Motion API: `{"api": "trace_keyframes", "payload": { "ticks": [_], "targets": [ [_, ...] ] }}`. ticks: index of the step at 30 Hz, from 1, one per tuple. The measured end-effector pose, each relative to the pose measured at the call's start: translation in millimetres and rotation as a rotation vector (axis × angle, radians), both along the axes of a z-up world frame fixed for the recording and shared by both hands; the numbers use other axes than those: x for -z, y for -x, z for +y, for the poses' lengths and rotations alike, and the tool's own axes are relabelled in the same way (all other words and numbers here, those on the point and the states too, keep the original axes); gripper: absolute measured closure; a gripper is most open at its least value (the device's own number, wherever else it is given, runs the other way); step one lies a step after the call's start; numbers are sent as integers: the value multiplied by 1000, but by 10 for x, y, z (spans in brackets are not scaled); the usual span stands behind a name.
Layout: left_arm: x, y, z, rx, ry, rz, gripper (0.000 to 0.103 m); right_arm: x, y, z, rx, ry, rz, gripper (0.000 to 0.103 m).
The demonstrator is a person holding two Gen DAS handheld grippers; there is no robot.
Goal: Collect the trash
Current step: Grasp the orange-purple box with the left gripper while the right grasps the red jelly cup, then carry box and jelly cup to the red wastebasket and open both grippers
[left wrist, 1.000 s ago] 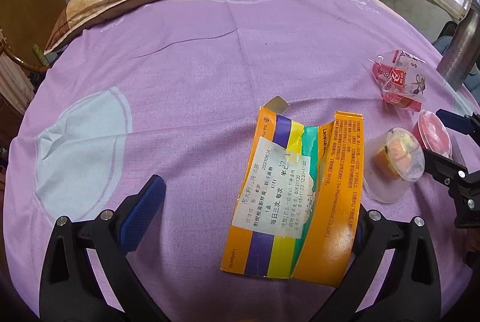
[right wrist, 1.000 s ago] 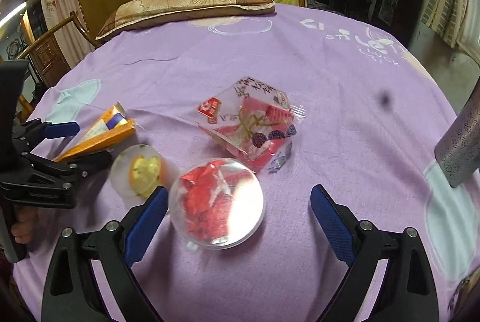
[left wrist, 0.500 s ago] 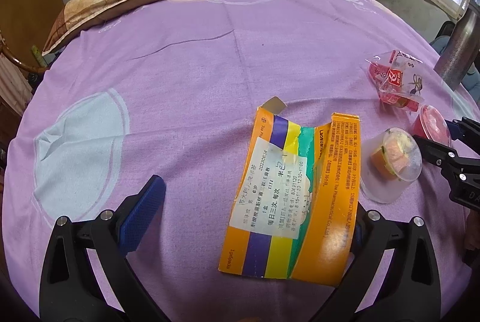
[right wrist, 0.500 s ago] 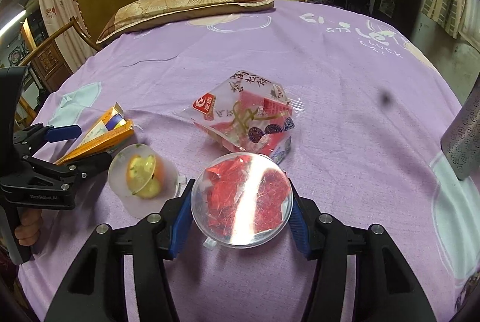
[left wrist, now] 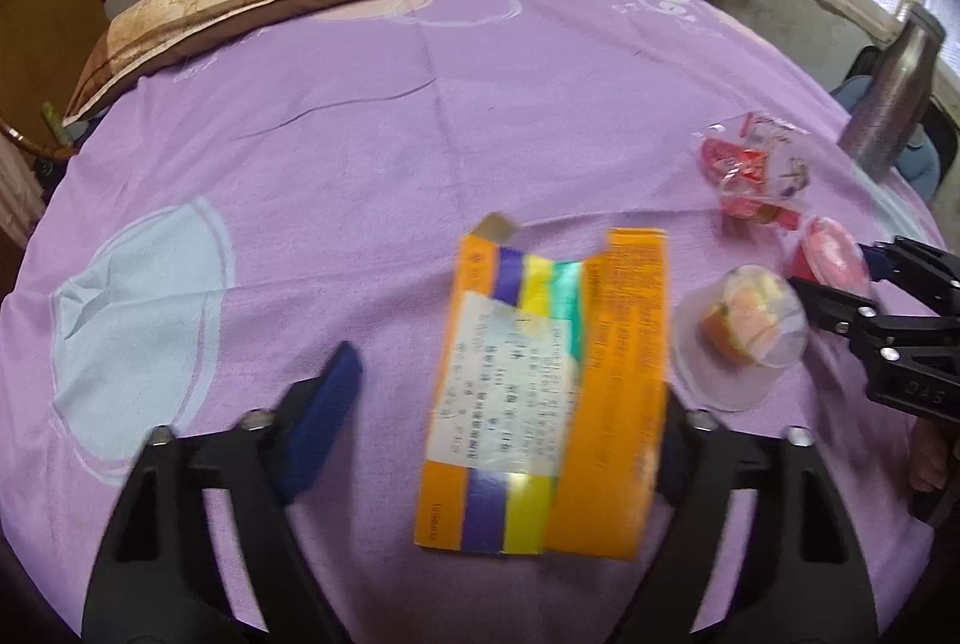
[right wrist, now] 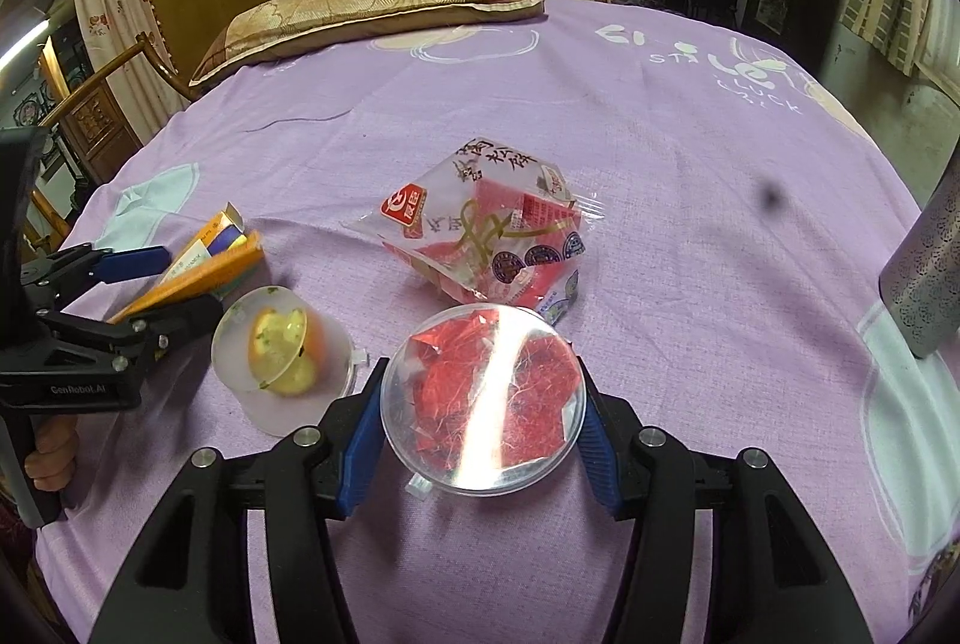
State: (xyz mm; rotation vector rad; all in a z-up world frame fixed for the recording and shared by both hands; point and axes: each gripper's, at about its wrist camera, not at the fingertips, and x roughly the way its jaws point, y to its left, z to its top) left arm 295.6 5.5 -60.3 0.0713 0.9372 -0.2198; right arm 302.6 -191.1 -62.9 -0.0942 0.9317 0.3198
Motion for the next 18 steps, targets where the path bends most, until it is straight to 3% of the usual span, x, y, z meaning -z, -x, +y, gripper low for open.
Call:
{"api": "trace_keyframes", "payload": {
  "ticks": [2,3,6,14,18],
  "targets": [
    [-26,10,-17,33,37,2,55,-1,-1,-6,1,-9,0,46],
    [-40,15,-13,42,59,3,57,-4,-2,-21,2,-19,-2,46],
    [-128,40,30,44,111,-21,57,-43,25,-81,15,-52,-29,47],
    [-474,300,91,13,160,-161,57,-168,139,-175,57,-76,-95,47],
    [-608,467,34,20,219,-191,57,-328,367,-317,94,-134,-135,47]
  ]
}}
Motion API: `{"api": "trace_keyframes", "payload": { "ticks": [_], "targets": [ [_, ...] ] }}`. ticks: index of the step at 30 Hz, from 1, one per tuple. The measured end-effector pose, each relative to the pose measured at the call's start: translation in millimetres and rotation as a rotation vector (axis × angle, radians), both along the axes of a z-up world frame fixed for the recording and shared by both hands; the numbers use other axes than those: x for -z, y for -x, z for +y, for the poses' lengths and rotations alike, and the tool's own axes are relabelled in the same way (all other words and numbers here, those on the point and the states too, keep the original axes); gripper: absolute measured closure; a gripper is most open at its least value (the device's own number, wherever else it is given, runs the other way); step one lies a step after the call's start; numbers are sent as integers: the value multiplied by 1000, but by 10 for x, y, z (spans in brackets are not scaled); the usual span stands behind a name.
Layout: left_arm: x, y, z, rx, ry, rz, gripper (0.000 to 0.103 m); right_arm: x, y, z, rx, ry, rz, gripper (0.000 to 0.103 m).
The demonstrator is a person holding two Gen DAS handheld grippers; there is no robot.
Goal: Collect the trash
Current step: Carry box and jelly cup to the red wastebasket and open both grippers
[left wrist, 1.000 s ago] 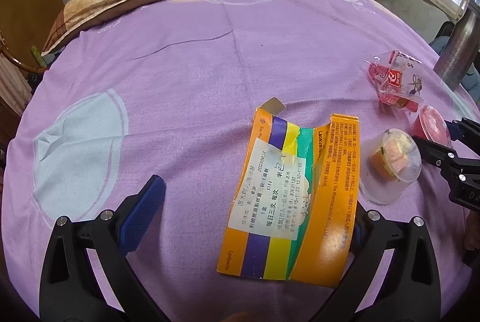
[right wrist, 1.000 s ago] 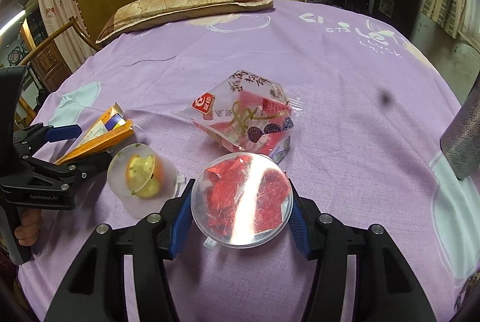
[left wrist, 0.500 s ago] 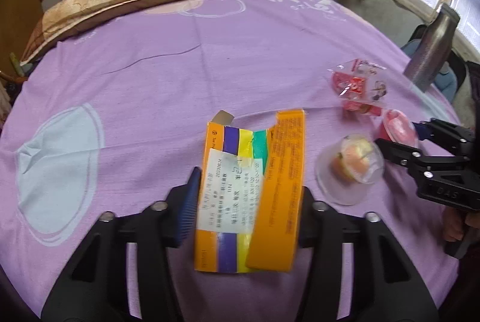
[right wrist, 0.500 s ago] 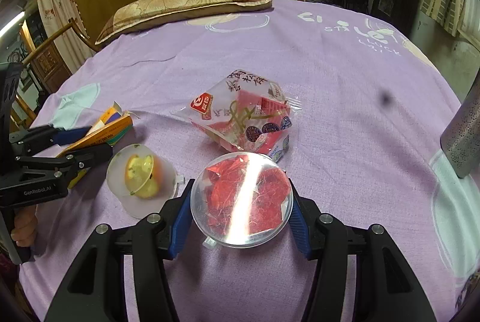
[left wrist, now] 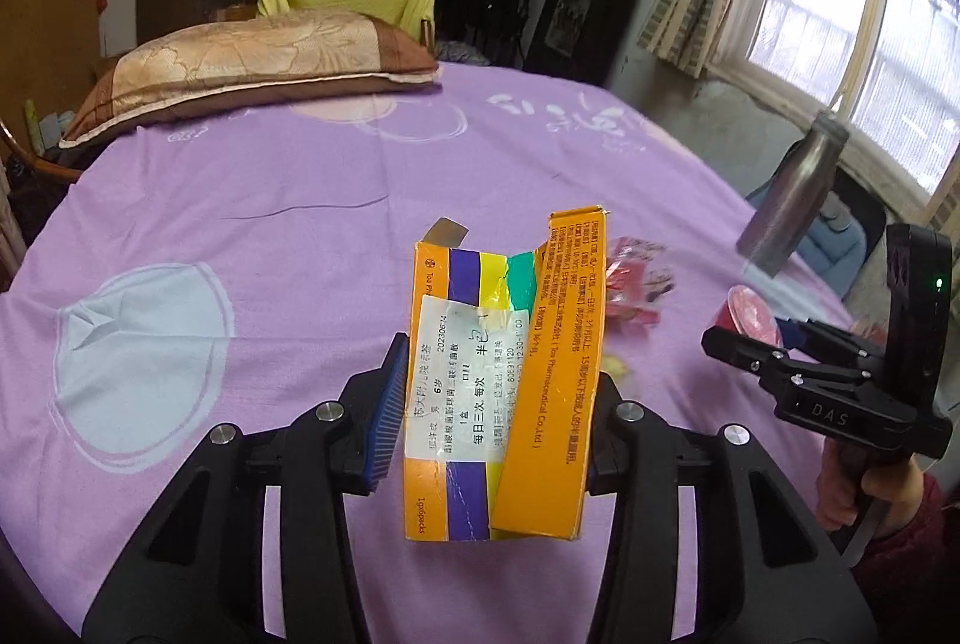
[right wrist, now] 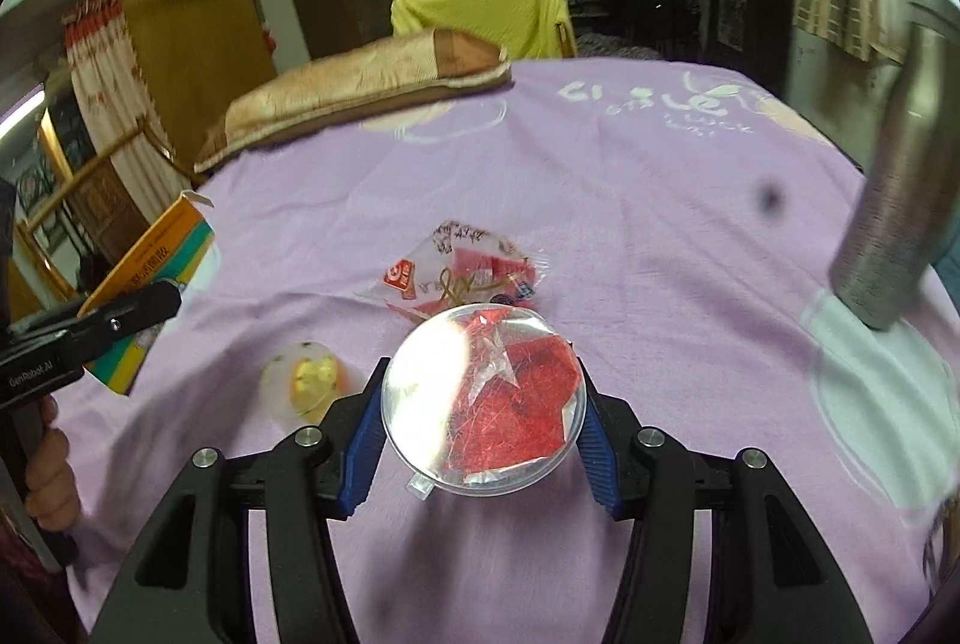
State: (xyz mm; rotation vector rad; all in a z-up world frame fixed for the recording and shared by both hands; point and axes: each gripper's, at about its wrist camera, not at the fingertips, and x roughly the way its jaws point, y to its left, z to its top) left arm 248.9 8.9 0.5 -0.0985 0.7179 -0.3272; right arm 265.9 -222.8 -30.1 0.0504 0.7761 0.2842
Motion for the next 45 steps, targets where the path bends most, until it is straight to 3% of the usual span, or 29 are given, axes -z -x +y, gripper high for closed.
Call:
{"api": "trace_keyframes", "payload": {
  "ticks": [12,29,35,41,45],
  "targets": [
    [-342,663,-661,128,32,-90,57,-526,1022,-491,90,-16,-150,47],
    [-511,1745,-1895,420,63,-180,57,-837,2795,-1524,324,20,-320,47],
    [-409,2129,-2396,540,53,-175,57,-739,3456,-2008,449,46,-340,47],
    [-212,2385,-2933,653,5,-119,57,-337,3933,-2649,595,14,-278,47],
    [-75,2520,-3249,718,-38,-91,57,-21,4045,-2987,668,-22,-217,47]
  ]
}}
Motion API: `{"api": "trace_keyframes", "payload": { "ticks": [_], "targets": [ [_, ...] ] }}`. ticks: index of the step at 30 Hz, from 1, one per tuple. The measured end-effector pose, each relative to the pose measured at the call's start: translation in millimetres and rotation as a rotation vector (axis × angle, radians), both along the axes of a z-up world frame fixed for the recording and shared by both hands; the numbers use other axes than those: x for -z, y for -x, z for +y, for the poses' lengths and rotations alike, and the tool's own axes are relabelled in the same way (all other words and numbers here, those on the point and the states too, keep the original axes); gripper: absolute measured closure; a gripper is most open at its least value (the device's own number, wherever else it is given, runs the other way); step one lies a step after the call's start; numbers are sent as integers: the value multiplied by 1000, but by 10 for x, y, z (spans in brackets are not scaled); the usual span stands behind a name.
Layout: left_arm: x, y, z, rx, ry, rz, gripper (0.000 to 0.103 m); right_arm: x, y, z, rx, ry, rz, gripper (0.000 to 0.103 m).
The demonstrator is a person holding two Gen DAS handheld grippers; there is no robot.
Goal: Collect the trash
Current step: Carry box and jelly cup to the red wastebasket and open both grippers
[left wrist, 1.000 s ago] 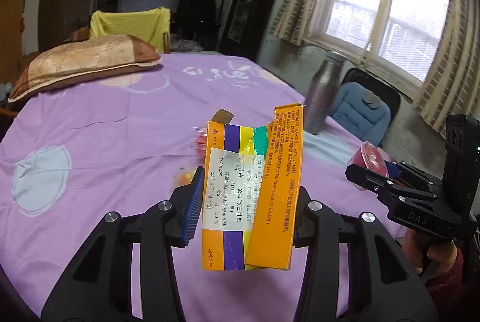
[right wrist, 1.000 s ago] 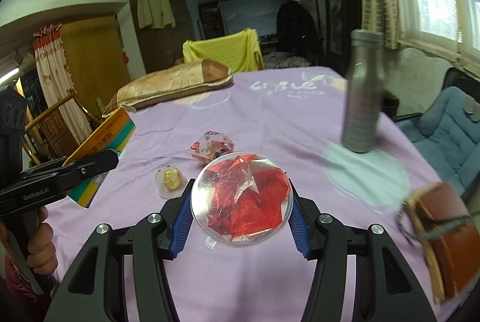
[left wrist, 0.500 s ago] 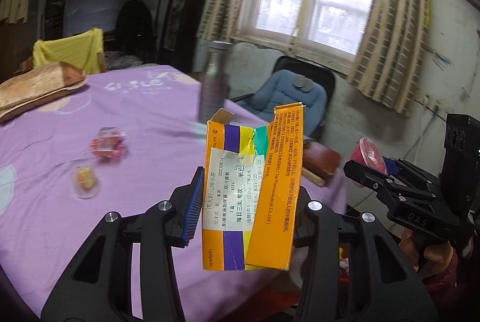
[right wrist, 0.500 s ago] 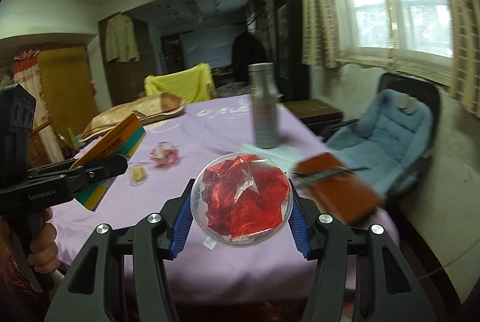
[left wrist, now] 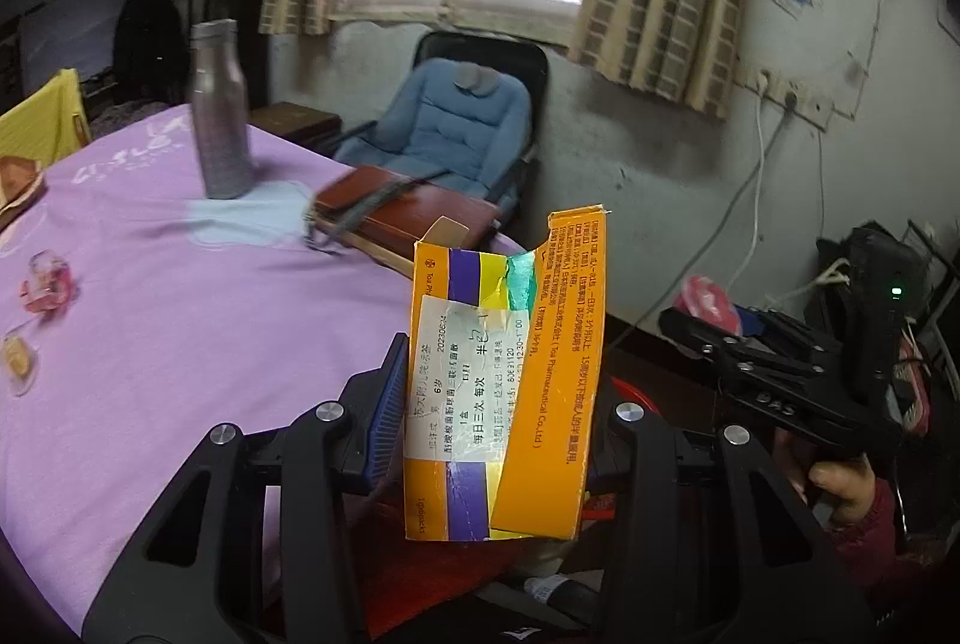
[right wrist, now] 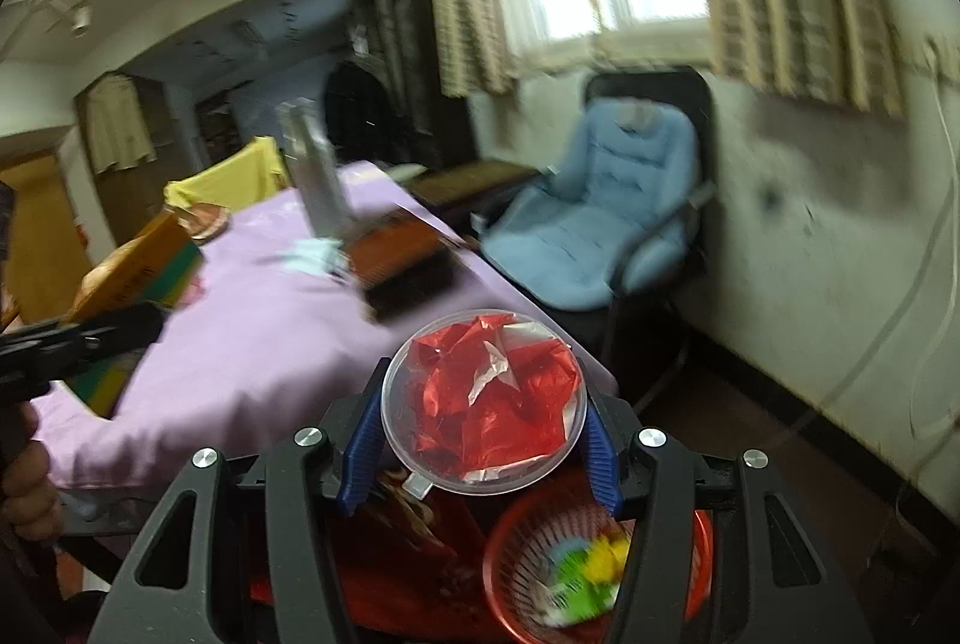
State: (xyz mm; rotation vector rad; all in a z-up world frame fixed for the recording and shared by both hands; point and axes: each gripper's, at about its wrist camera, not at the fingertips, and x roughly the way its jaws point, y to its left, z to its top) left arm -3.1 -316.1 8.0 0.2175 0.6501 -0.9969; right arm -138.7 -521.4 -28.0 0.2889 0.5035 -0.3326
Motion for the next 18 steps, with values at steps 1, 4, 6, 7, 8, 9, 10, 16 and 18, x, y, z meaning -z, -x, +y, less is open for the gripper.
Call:
{"api": "trace_keyframes", "payload": {
  "ticks": [1,4,6,7,8,9,10,16,18],
  "targets": [
    [49,23,-97,20,-16,6,57,108,-9,-87,16,-14,28,47],
    [185,77,-323,66,-50,28,57,405,-12,-281,61,-57,121,26],
    [307,107,-504,99,-83,48,57,511,29,-418,97,-98,123,23],
    [351,117,-583,111,-94,56,57,531,93,-489,112,-120,96,23],
    [420,134,-687,132,-108,68,57,527,184,-570,134,-142,65,22],
    [463,158,-775,145,-116,75,57,528,278,-612,155,-154,41,21],
    [518,178,-864,165,-126,86,57,531,359,-646,172,-161,24,20],
    [742,306,-1279,243,-182,112,57,611,678,-940,253,-213,-55,19],
    [791,344,-1415,262,-197,116,55,654,735,-996,267,-226,-65,19]
  ]
}}
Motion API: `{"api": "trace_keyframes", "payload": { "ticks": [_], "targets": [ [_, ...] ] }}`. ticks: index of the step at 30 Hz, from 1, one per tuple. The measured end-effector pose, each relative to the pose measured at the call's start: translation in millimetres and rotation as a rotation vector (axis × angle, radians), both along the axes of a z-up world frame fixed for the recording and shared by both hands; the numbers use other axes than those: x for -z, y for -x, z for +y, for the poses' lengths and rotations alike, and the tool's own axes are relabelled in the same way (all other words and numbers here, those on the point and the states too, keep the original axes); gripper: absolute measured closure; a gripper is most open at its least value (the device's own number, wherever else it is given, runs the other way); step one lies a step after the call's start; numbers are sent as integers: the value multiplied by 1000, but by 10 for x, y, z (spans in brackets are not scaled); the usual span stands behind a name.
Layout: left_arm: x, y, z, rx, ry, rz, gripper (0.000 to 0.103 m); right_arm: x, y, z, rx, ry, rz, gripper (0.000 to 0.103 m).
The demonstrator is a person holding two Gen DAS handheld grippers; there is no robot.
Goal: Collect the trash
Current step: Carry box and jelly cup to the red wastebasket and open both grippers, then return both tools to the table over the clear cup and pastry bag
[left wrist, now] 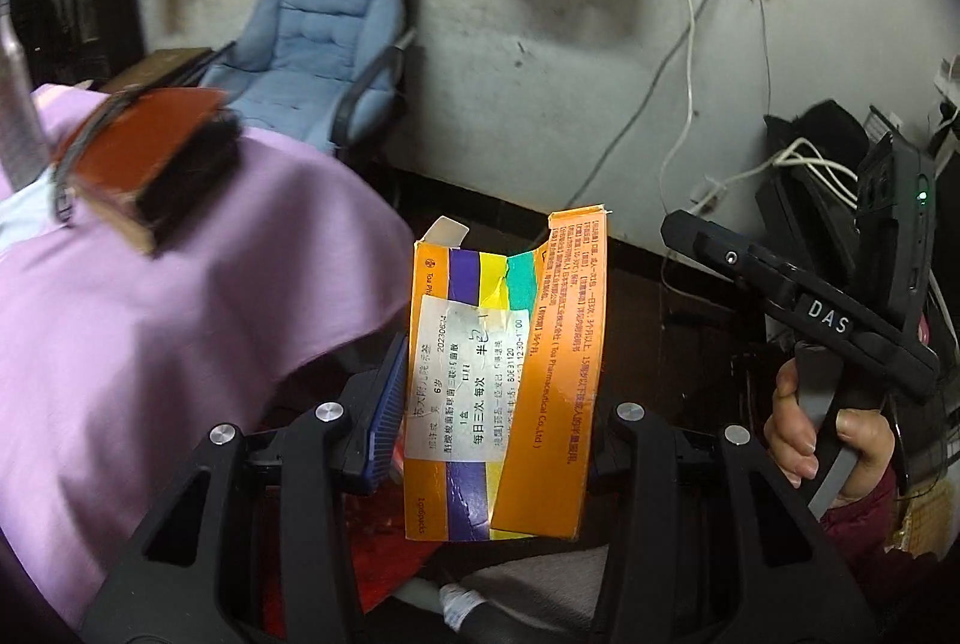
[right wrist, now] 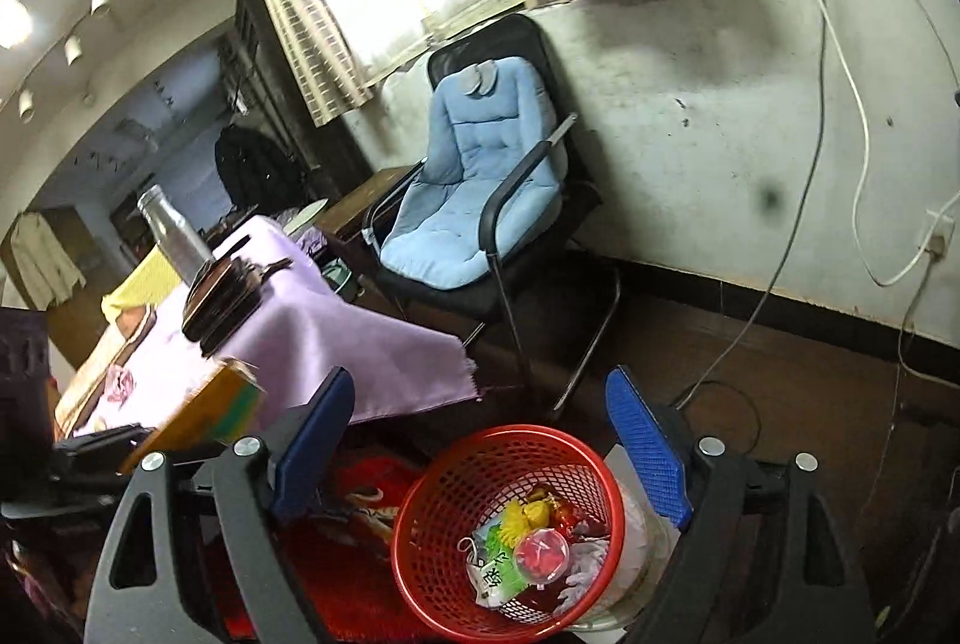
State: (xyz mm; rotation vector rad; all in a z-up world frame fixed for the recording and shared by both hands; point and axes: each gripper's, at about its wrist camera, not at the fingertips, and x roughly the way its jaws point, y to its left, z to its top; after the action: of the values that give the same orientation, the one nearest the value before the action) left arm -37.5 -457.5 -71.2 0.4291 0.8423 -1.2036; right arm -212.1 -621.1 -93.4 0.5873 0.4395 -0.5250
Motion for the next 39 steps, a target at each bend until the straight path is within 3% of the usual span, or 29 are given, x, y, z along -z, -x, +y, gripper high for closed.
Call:
{"api": "trace_keyframes", "payload": {
  "ticks": [3,5,7,16,39],
  "targets": [
    [29,45,-143,17,-16,-3,47,15,34,-53,6,-16,-4,19],
    [15,64,-172,12,-12,-15,25,14,59,-74,5,-22,-4,19],
    [-32,79,-165,5,2,-33,20,10,81,-80,4,-25,-8,19],
    [-252,-73,116,-92,45,-73,17,-95,-10,81,-35,-6,-16,19],
    [-887,-457,1771,-393,299,-150,7,-923,-753,1409,-306,214,-19,10]
  ]
}}
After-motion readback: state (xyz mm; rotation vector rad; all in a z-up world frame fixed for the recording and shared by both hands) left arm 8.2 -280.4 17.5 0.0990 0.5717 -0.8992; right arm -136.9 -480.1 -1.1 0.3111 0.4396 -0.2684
